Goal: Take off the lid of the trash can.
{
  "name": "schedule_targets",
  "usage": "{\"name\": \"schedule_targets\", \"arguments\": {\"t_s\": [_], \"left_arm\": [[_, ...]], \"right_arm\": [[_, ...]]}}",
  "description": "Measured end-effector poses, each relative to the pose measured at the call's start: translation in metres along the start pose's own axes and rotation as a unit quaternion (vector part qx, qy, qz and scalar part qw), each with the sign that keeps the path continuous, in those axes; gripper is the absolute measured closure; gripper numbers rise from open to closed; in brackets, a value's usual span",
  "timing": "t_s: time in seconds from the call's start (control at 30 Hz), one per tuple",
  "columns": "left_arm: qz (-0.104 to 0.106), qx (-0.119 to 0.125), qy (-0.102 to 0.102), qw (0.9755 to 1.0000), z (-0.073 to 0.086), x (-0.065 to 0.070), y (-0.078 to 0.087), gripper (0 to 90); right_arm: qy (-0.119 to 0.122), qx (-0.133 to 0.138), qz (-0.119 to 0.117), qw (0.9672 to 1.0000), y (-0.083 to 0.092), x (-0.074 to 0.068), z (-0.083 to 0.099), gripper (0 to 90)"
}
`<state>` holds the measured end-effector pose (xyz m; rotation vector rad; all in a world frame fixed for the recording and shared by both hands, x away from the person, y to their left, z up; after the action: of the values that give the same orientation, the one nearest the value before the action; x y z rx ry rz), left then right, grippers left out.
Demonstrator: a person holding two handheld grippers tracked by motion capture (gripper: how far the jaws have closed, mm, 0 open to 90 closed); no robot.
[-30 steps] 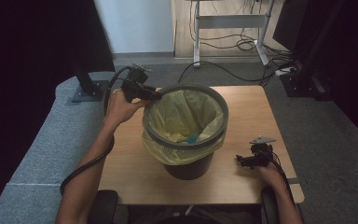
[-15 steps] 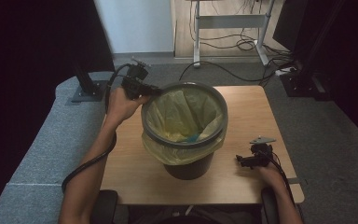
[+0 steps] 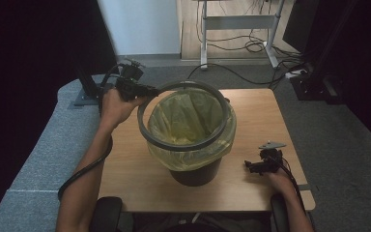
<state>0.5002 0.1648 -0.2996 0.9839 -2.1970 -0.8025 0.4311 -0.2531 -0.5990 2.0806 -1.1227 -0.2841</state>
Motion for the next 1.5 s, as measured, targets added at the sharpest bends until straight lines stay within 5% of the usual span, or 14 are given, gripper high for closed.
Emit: {"name": "schedule_targets", "arguments": {"t_s": [0.8,1.5], "left_arm": [[-0.031,0.019,0.042,0.9985,0.02,-0.05,0.035,78.3],[-0.074,0.04,0.091,0.9923,0.045,-0.102,0.064,78.4]], "right_arm": [[0.0,0.0,0.0,1.0,0.0,0.0,0.0,0.0],[0.0,0.0,0.0,1.0,0.0,0.0,0.0,0.0]]}}
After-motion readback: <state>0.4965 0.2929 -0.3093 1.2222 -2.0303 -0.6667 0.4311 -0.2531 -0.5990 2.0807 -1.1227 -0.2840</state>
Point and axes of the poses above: each handheld gripper's, and its own axes: y roughly backward along the jaws, z roughly out of its underside, x roughly to its right, the point moved 6 cm from there along -y, roughly forward along the jaws, and after that the axes turned 12 degrees about y, right-handed, at the moved point
